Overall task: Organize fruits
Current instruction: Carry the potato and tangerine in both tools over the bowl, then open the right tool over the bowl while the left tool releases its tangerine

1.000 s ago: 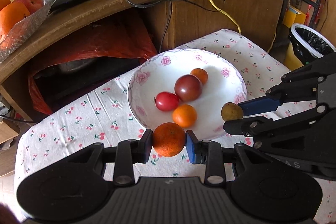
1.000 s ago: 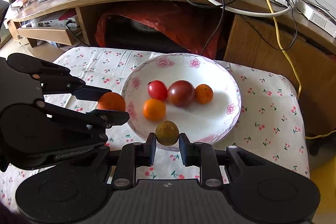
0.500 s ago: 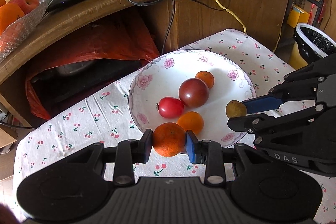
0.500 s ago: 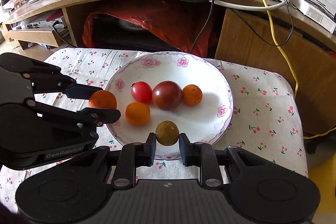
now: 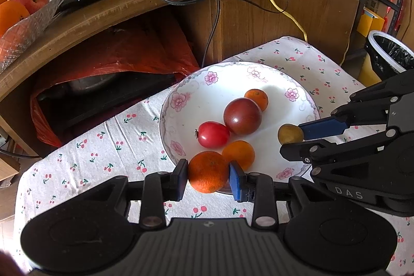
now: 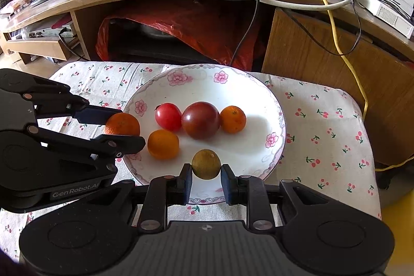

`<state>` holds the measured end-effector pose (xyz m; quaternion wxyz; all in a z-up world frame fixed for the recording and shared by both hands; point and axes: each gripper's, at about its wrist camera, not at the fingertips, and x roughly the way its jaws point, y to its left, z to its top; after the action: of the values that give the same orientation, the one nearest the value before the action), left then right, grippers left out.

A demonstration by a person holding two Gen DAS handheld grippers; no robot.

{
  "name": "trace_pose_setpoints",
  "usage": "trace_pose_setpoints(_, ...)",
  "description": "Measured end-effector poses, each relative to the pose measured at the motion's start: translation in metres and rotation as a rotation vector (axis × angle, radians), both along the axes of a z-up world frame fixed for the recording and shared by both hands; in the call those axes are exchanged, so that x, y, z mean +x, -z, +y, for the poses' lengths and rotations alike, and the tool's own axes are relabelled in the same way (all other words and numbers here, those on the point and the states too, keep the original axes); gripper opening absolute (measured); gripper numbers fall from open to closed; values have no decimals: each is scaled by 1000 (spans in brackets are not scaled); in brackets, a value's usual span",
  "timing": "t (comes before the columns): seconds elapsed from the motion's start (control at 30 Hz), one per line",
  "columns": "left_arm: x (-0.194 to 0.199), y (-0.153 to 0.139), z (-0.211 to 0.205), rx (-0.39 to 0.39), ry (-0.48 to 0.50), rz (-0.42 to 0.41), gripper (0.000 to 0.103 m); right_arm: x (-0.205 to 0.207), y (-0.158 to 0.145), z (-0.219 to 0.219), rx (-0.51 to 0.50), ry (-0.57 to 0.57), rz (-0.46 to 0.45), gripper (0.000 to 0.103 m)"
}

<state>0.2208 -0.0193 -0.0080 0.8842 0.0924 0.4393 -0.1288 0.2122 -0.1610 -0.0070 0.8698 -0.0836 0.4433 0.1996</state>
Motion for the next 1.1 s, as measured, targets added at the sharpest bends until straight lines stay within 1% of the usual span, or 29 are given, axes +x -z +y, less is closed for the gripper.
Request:
trace_pose_setpoints(0.4, 3, -2, 1, -3, -12, -10, 42, 0, -1, -2, 9, 15, -10, 20)
trace_pose_setpoints(1.1, 1, -6, 3, -3, -23, -29, 44, -6, -5, 2, 17, 0, -12, 20)
